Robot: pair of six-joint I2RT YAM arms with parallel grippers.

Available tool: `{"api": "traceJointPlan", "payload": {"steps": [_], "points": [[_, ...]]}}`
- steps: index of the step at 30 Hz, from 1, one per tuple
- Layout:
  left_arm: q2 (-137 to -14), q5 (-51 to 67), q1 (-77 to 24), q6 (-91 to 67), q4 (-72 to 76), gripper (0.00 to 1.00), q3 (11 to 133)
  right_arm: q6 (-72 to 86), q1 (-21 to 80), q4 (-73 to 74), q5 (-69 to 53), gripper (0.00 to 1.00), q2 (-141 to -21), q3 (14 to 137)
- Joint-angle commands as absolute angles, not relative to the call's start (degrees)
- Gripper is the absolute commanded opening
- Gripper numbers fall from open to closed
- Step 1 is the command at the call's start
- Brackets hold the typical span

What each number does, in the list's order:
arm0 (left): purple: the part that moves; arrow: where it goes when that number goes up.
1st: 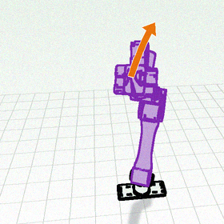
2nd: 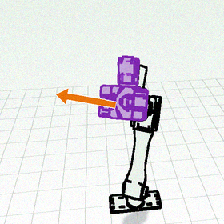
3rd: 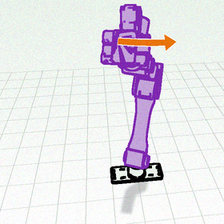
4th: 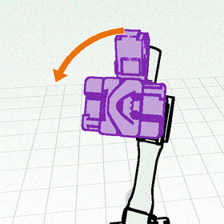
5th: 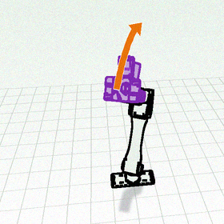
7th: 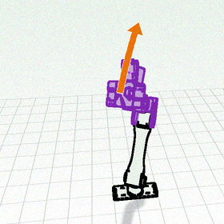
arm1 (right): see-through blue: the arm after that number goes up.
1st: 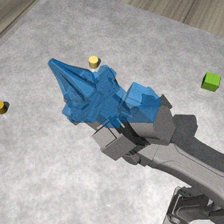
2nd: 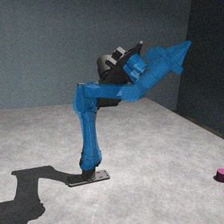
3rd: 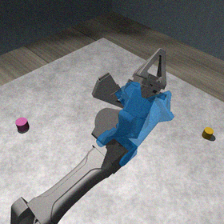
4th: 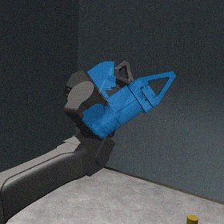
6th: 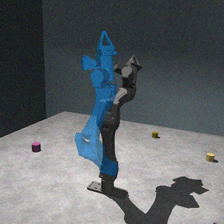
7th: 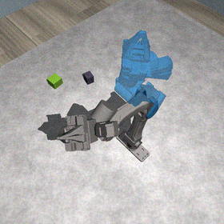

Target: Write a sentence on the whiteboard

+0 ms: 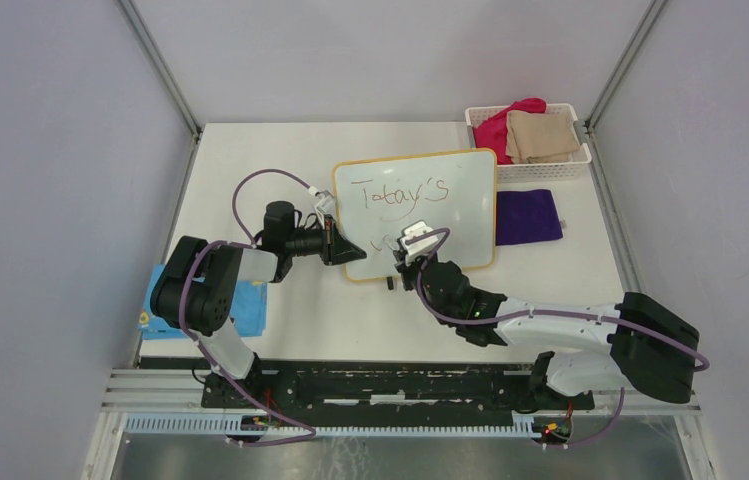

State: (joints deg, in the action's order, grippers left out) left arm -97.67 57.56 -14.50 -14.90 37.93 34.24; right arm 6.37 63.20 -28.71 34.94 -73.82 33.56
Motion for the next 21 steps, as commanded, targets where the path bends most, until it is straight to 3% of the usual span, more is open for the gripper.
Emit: {"api": "traceJointPlan", "payload": {"steps": [1, 10, 21], "points": [[-100.2, 51.6, -15.8, -11.3, 29.8, 0.02, 33.6, 8.5, 63.3, -29.2, 32.9, 0.0, -72.8, 31.7], [-100.3, 51.5, -15.8, -11.4, 29.9, 0.02, 33.6, 9.4, 65.0, -28.9, 30.8, 0.0, -71.6, 27.3], [-100.3, 51.6, -15.8, -11.5, 29.9, 0.02, 33.7, 8.9, 67.3, -29.6, 27.2, 0.0, -76.2, 31.4]]}}
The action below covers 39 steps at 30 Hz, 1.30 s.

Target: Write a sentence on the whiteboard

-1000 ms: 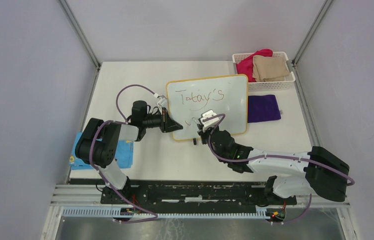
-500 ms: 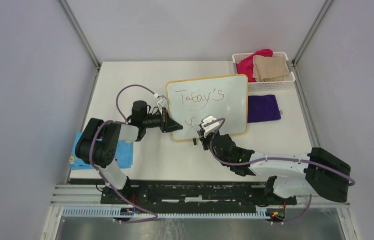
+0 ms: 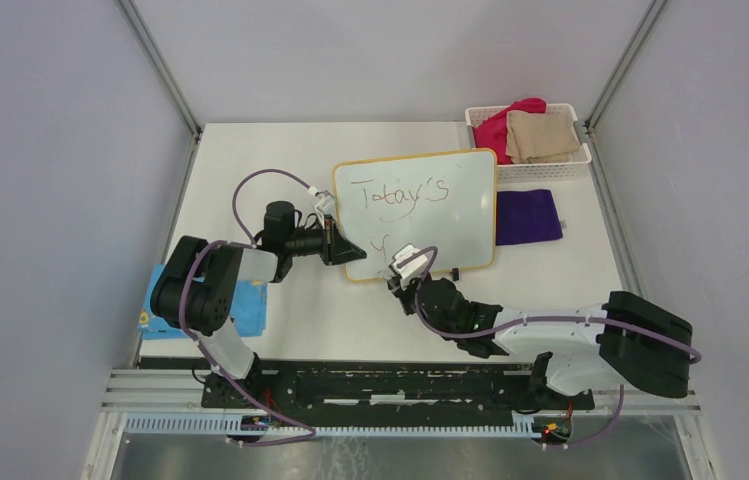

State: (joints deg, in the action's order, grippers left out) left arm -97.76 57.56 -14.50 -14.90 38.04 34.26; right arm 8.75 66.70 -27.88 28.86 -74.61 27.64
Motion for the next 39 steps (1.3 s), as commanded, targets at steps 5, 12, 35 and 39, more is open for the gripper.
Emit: {"api": "traceJointPlan", "payload": {"steps": [5, 12, 35, 39], "points": [[-100.3, 51.7, -15.9, -11.4, 29.9, 0.02, 33.6, 8.4, 67.5, -29.8, 26.7, 0.0, -78.6, 34.8], [-100.2, 51.6, -15.8, -11.4, 29.9, 0.02, 33.7, 7.8, 67.6, -30.5, 26.4, 0.0, -76.5, 35.5], [-100.4, 51.6, -15.8, -11.6, 29.8, 0.02, 33.7, 5.8, 60.4, -27.4, 29.9, 0.0, -69.6, 34.0], [-100.4, 51.6, -15.8, -11.6, 29.8, 0.02, 33.7, 5.9, 60.1, -27.5, 30.0, 0.0, -70.5, 34.2]]}}
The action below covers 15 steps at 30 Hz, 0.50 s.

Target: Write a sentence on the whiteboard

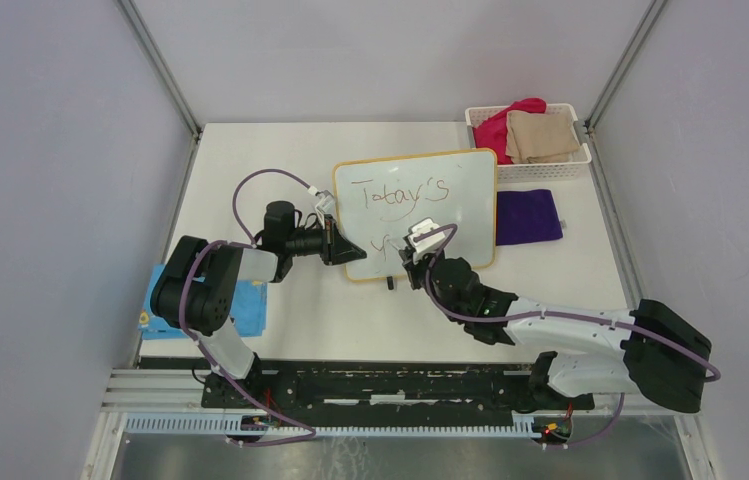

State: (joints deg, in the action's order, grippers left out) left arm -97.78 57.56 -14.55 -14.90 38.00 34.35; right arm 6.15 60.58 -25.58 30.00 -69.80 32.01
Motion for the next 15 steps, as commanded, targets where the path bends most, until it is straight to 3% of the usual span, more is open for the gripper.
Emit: {"api": "traceJointPlan", "payload": {"steps": [1, 15], "points": [[-100.5, 51.6, -15.8, -11.5, 29.8, 0.02, 33.7, 5.9, 60.0, -27.3, 29.9, 0.0, -70.8, 34.3], [-100.5, 51.6, -15.8, -11.5, 29.8, 0.02, 33.7, 7.9, 59.9, -26.1, 29.4, 0.0, -69.8, 30.2]]}}
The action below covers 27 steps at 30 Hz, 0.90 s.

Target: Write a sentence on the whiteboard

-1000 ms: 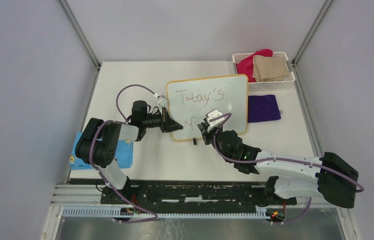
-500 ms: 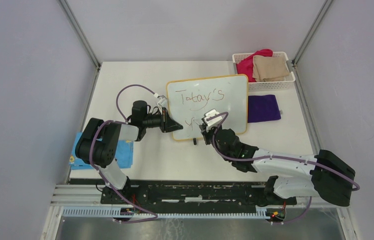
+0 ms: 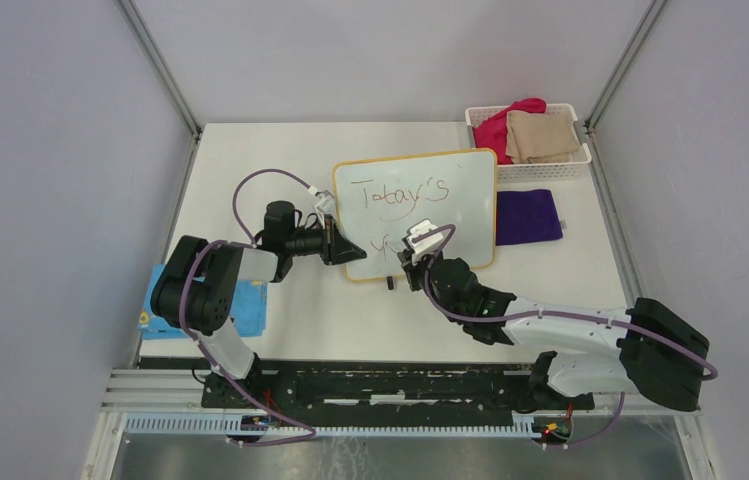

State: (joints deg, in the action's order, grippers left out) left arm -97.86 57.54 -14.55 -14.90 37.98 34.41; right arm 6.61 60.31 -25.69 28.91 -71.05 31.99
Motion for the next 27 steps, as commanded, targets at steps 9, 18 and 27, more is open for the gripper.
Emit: {"api": "traceJointPlan", "payload": {"steps": [9, 18, 27], "points": [[-100.5, 51.7, -15.8, -11.6, 29.9, 0.02, 33.7, 8.0, 59.5, -25.5, 31.4, 0.0, -67.3, 28.2], [-100.4, 51.7, -15.8, -11.6, 29.9, 0.02, 33.7, 6.2, 57.9, -25.1, 31.1, 0.0, -67.6, 31.1], [-100.5, 51.7, -15.8, -11.6, 29.9, 0.02, 33.7, 5.3, 57.3, -25.2, 30.3, 0.0, -68.4, 33.1]]}}
